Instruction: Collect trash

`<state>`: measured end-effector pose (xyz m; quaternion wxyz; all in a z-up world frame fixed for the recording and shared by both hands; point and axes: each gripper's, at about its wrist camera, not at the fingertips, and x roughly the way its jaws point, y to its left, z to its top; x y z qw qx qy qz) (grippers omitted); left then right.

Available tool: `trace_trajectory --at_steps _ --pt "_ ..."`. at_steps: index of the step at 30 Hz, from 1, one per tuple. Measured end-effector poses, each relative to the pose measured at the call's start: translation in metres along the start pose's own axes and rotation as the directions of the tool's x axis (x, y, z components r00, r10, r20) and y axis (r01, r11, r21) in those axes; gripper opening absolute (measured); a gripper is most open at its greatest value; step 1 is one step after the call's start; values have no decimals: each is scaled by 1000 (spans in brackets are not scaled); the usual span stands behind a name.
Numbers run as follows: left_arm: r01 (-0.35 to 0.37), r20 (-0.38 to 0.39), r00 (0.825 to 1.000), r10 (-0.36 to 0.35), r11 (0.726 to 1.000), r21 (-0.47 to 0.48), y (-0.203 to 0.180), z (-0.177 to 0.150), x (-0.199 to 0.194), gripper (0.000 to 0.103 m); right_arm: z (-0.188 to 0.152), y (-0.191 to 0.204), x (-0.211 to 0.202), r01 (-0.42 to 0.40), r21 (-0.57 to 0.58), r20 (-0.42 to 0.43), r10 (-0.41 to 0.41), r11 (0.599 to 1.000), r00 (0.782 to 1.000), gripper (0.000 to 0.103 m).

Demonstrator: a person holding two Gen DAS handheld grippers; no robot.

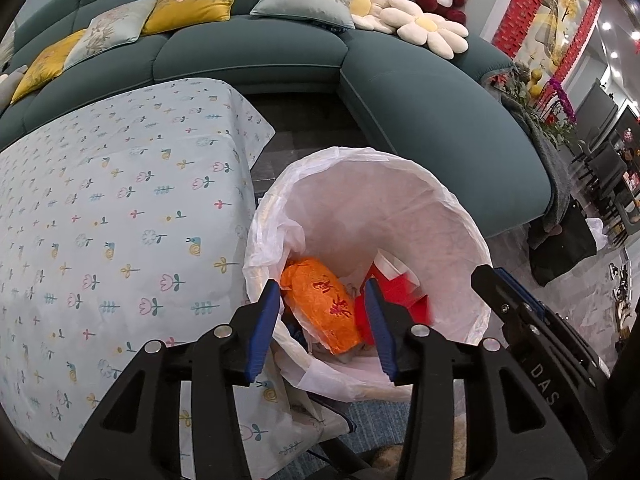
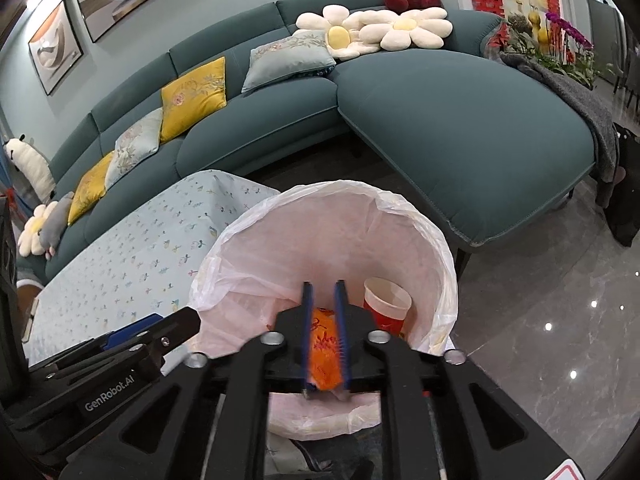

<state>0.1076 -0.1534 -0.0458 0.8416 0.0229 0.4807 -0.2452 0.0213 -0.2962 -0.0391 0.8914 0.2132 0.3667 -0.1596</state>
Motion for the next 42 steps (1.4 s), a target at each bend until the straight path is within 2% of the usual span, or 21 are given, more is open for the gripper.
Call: trace_trajectory --at_steps 1,3,8,10,14,19,24,31,42 --pt "0 1 1000 0 1000 0 0 0 -1 43 0 0 -1 3 -2 4 -3 1000 1000 28" --pt "-2 4 1000 2 1000 -2 0 -1 -2 44 0 2 -2 10 -9 10 -10 1000 1000 33" --pt "-10 10 1000 10 1000 -1 2 -3 -7 45 -2 8 -2 17 -44 7 -16 999 1000 36" --pt "-14 14 1000 14 1000 -6 5 -4 -9 45 -3 12 -4 22 -61 11 -21 998 1000 43" --pt "-33 29 999 33 999 -21 12 -7 -17 52 -5 16 -6 29 -79 18 -27 996 999 49" --pt "-55 48 997 56 998 -23 21 -11 -26 55 -7 17 -12 34 -70 35 -32 997 999 70" --pt "-89 67 994 91 996 -25 28 -17 -34 57 -9 22 -16 33 -98 46 -29 995 999 82" --pt "-122 79 989 123 992 -20 39 -27 -41 58 -17 36 -19 17 -154 19 -15 988 1000 84" --pt "-152 72 986 152 988 -11 53 -44 -45 58 -28 51 -24 33 -203 -6 -35 979 999 85"
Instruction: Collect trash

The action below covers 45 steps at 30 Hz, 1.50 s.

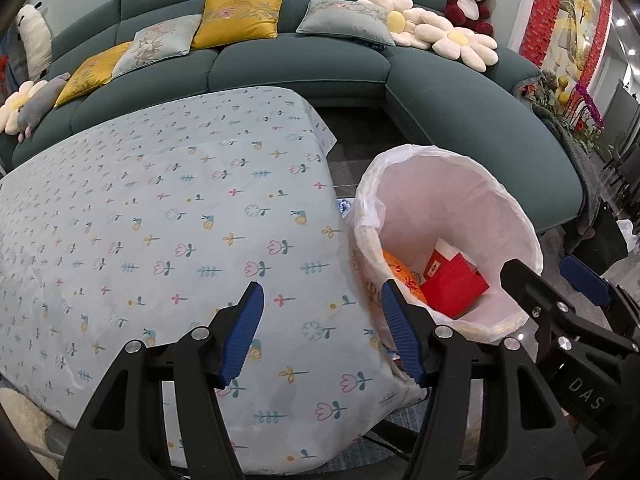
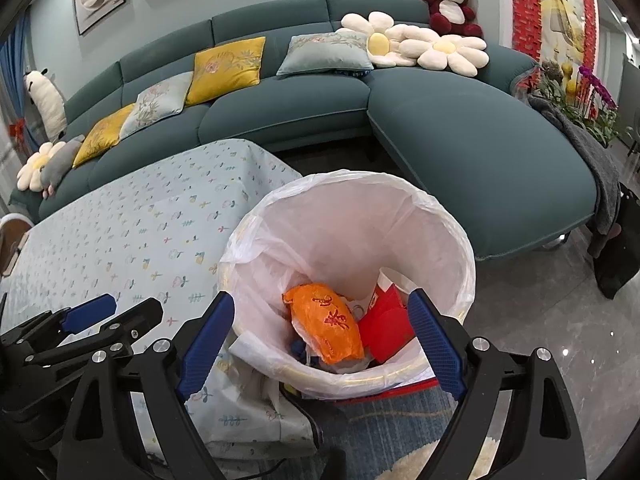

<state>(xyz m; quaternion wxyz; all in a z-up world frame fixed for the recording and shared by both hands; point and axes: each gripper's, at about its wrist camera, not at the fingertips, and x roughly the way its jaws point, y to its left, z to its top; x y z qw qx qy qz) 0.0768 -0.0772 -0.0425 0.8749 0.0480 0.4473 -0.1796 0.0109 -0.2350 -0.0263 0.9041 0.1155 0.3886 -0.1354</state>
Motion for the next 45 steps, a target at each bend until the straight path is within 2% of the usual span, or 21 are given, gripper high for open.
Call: trace_trajectory --at_steps 5,9,33,39,45 --pt "-5 -1 1000 5 1000 -8 3 -1 -1 59 -1 1 1 11 0 -9 -11 1000 1000 85" --pt "-14 7 1000 14 1000 -5 1 -2 -1 67 -1 1 4 11 -2 -19 -11 1000 1000 85" --pt "-20 -9 1000 20 1000 2 3 -6 -5 71 -11 -1 -7 14 7 -55 -14 1000 998 85" --pt "-25 -5 1000 25 1000 4 2 -7 -6 71 -13 9 -10 35 -47 -45 -37 998 998 85" --pt "-15 9 1000 15 1000 14 -2 -5 -12 71 -12 8 -16 61 -49 -28 -62 997 998 85"
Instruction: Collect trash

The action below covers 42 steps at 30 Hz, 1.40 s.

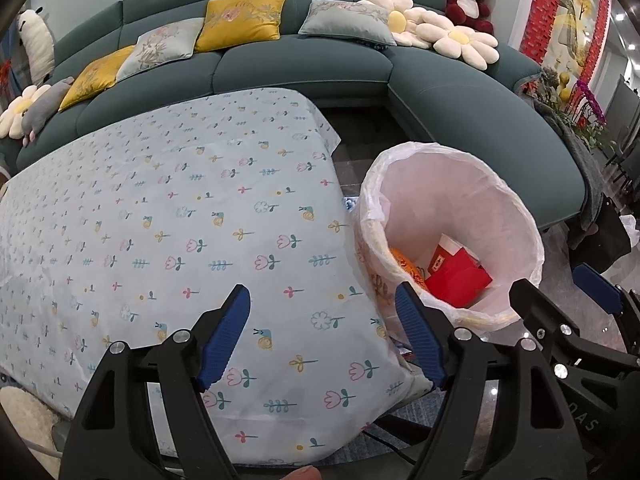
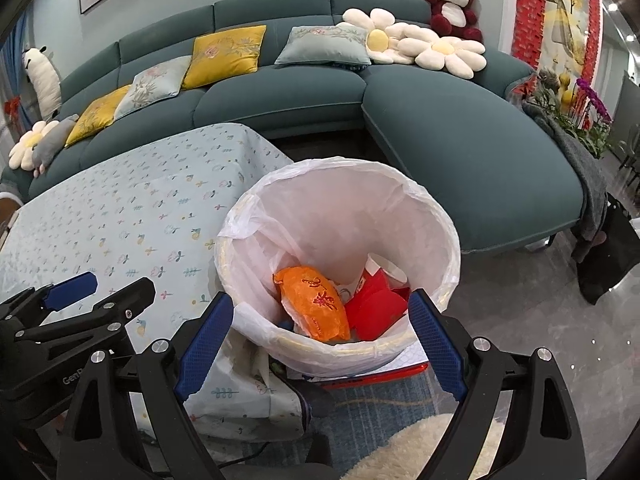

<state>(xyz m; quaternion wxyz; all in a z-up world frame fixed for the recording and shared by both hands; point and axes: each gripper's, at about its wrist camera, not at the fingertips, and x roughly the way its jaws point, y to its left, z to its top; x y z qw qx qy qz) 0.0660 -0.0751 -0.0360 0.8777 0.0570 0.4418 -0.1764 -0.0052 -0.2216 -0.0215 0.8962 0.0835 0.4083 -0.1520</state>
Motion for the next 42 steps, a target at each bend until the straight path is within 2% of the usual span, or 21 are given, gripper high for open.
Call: trace_trajectory --at_steps 8,13,21,27,42 --pt "1 46 999 -1 1000 17 -9 6 -8 71 5 -17 -6 -9 61 17 8 998 1000 85" --pt "-5 54 999 4 1000 15 -12 7 -8 71 5 -17 -5 -10 59 18 9 998 1000 85" --pt "-16 54 998 14 999 32 -14 7 -5 71 4 -17 -2 -15 69 12 14 997 1000 85" --pt "-31 51 998 30 999 25 -13 5 -2 78 5 -18 -2 -16 72 12 15 997 1000 85" --pt "-40 35 999 38 999 34 -13 3 2 80 1 -20 2 -14 82 2 14 997 1000 85"
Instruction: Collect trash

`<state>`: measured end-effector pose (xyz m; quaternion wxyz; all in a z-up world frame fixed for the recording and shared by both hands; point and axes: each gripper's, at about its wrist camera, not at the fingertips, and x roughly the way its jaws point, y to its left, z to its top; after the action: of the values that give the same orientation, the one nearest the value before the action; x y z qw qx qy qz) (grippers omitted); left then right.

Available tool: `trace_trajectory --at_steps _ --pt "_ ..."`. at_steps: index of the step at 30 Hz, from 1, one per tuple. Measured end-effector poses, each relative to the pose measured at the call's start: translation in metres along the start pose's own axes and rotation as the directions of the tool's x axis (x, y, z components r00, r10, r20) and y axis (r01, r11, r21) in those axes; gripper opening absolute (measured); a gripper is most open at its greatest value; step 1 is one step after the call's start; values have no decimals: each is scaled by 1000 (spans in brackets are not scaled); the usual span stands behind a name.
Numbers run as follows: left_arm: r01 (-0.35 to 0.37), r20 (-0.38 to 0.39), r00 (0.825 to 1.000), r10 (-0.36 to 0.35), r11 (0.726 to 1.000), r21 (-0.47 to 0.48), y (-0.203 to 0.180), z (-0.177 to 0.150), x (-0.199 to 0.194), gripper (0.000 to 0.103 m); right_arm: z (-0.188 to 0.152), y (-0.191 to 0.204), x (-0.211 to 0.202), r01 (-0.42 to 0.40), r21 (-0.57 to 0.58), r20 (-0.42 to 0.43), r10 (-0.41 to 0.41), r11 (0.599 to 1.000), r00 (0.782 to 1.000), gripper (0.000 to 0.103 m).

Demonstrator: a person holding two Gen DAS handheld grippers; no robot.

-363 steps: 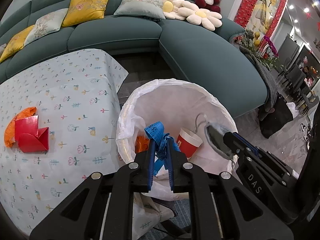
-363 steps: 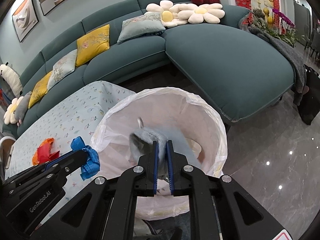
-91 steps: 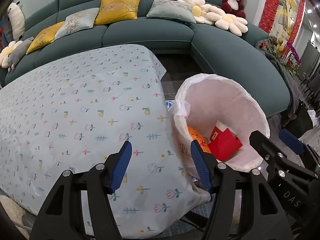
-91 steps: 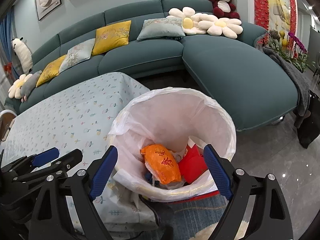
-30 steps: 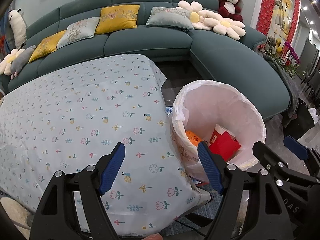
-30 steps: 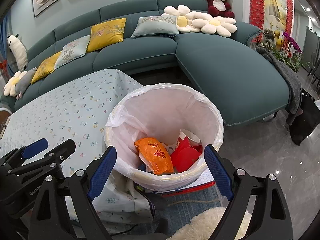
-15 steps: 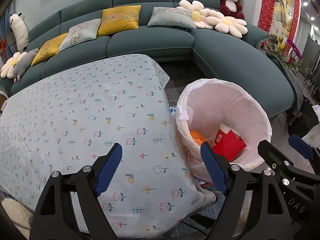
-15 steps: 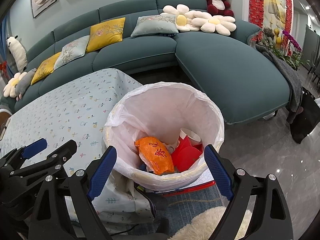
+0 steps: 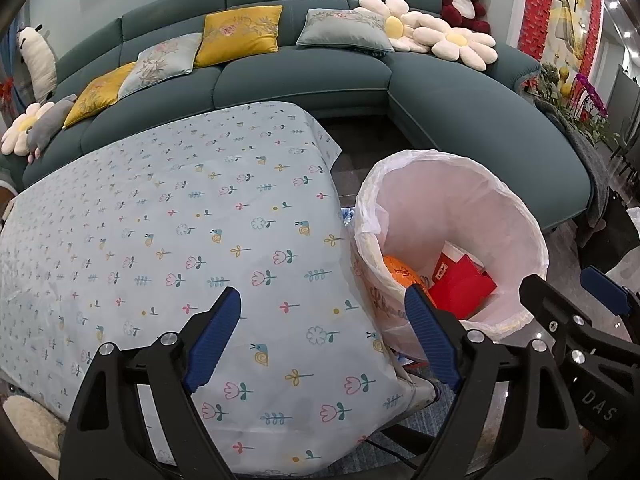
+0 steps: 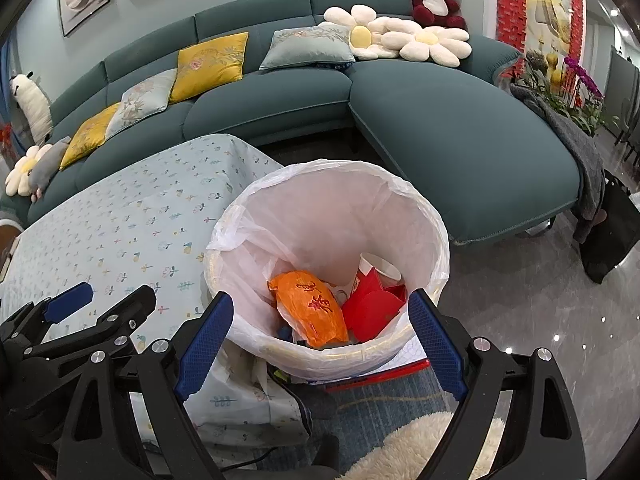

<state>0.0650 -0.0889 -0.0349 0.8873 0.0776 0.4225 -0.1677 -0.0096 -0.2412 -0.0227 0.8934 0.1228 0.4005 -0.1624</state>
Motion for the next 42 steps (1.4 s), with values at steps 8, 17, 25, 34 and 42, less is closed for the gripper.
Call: trace_trajectory --at_steps 8,17,25,34,42 --pt "11 -8 1000 -11 1000 -14 1 -1 1 80 0 0 1 7 6 -3 -7 1000 1000 85" --pt "10 -21 1000 -10 1000 -16 2 -1 3 80 -1 2 2 9 -1 -7 -9 1000 1000 85" --pt "2 -24 1000 -2 1000 -15 2 -1 4 80 0 3 3 8 -5 -11 -8 1000 1000 85" --pt "2 -25 1000 -3 1000 -14 4 -1 4 80 0 3 5 9 -4 -14 -9 1000 1000 85" --pt "2 -27 1000 -2 1000 -13 4 -1 4 80 0 3 5 9 -3 -15 -9 1000 1000 85"
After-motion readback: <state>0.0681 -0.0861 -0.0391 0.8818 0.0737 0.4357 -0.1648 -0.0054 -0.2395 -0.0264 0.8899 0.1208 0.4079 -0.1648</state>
